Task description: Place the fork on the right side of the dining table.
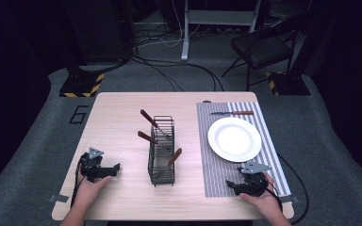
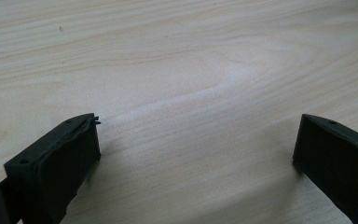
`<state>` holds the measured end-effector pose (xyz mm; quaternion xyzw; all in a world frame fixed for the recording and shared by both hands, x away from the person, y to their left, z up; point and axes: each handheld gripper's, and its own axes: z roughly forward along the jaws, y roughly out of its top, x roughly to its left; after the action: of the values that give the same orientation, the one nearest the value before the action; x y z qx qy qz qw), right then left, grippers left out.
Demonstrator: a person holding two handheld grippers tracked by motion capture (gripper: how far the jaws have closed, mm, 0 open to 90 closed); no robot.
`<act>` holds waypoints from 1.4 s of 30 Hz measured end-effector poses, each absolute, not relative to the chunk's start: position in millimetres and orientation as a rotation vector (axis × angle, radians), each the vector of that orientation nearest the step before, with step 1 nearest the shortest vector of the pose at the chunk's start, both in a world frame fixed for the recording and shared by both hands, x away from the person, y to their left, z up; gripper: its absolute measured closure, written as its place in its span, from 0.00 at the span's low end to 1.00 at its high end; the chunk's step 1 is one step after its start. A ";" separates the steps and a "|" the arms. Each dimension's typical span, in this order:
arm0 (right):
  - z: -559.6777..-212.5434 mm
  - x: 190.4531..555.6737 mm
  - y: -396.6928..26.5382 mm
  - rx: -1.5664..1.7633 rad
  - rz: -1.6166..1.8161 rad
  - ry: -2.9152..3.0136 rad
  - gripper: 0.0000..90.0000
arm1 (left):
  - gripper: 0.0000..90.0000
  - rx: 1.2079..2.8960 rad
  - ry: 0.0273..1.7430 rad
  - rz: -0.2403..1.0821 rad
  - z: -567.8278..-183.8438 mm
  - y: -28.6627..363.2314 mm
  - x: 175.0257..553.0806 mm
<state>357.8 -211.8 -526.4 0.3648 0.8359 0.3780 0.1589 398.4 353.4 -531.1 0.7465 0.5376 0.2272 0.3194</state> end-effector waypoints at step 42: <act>-515.8 355.3 -213.1 1.096 1.109 2.368 0.47 | 0.00 1.966 1.413 0.593 -530.8 353.6 398.6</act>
<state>355.3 -213.1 -515.8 0.3820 0.8255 0.3865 0.1524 398.6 353.6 -530.8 0.7475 0.5372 0.2256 0.3190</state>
